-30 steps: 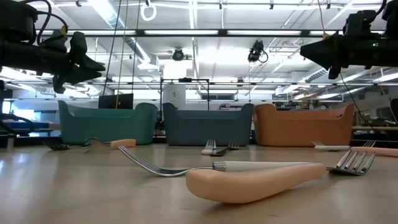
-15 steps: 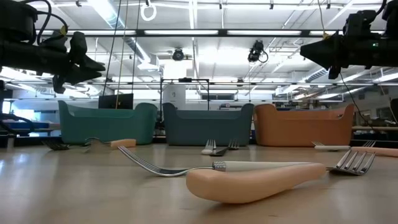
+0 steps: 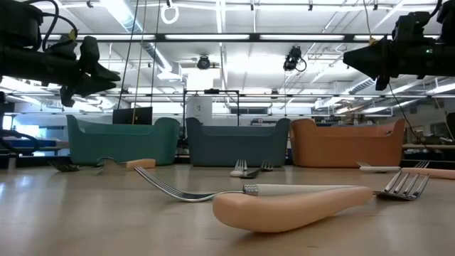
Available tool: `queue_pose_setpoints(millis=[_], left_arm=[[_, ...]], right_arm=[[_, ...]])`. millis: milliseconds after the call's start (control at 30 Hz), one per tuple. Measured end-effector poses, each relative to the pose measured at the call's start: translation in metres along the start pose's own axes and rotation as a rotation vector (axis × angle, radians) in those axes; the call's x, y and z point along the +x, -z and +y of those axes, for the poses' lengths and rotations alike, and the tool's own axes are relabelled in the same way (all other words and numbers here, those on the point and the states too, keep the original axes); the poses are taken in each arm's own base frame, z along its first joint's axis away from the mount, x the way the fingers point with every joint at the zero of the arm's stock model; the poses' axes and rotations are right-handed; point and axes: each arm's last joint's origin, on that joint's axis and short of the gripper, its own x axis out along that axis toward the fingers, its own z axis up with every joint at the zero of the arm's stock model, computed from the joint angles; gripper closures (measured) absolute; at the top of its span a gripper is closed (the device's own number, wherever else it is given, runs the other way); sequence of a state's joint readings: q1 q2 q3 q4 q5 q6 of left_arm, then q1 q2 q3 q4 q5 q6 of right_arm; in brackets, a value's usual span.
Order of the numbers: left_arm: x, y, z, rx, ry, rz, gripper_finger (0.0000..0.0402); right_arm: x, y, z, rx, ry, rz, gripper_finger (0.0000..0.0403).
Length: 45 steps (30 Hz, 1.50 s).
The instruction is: Sort silverware by color (type)
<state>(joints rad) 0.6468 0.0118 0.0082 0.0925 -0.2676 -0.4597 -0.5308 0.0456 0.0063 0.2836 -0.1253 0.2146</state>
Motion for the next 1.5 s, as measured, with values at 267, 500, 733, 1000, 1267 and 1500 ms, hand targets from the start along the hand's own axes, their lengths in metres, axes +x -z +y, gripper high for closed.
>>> queue_pose_setpoints(millis=[267, 500, 733, 1000, 1267, 1500], left_arm=[[0.0000, 0.0000, 0.0000, 0.000, 0.000, 0.000, 0.0271], [0.0000, 0.0001, 0.0001, 0.000, 0.000, 0.000, 0.0271], [0.0000, 0.0000, 0.0000, 0.000, 0.000, 0.000, 0.0271], [0.0000, 0.0001, 0.0001, 0.000, -0.001, 0.000, 0.0271], [0.0000, 0.0000, 0.0000, 0.000, 0.000, 0.000, 0.0271], [0.0000, 0.0000, 0.0000, 0.000, 0.000, 0.000, 0.0271]], right_arm=[[0.0000, -0.0001, 0.0000, 0.000, 0.000, 0.000, 0.0313], [0.0000, -0.0001, 0.0000, 0.000, 0.000, 0.000, 0.0313], [0.0000, -0.0001, 0.0000, 0.000, 0.000, 0.000, 0.0313], [0.0000, 0.0000, 0.0000, 0.000, 0.000, 0.000, 0.0313], [-0.0001, -0.0021, -0.0007, -0.002, 0.034, -0.028, 0.0313], [-0.0002, -0.0042, -0.0008, -0.039, 0.047, -0.051, 0.0313]])
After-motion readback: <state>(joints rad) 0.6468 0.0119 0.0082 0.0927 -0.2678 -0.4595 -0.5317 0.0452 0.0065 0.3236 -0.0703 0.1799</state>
